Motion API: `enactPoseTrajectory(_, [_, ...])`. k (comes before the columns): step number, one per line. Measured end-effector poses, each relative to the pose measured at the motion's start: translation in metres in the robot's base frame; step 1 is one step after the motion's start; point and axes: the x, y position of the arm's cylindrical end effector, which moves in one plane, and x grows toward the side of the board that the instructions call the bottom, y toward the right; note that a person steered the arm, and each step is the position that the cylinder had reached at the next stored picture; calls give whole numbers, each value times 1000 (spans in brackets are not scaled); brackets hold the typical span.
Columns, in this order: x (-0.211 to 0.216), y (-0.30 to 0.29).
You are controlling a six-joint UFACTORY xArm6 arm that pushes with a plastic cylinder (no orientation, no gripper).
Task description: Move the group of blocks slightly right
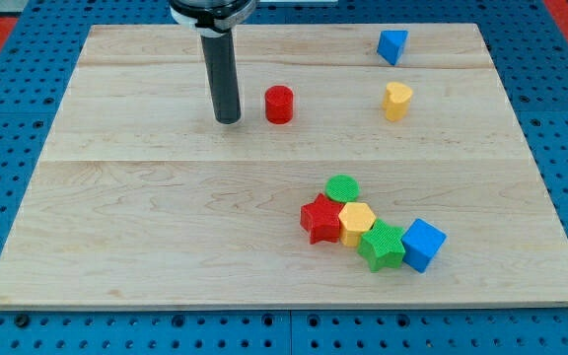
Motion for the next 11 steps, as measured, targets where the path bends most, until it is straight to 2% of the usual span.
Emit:
enactPoseTrajectory(4, [3, -26])
enactPoseTrajectory(6, [60, -18])
enactPoseTrajectory(9, [72, -16])
enactPoseTrajectory(10, [90, -18])
enactPoseTrajectory(11, [125, -14])
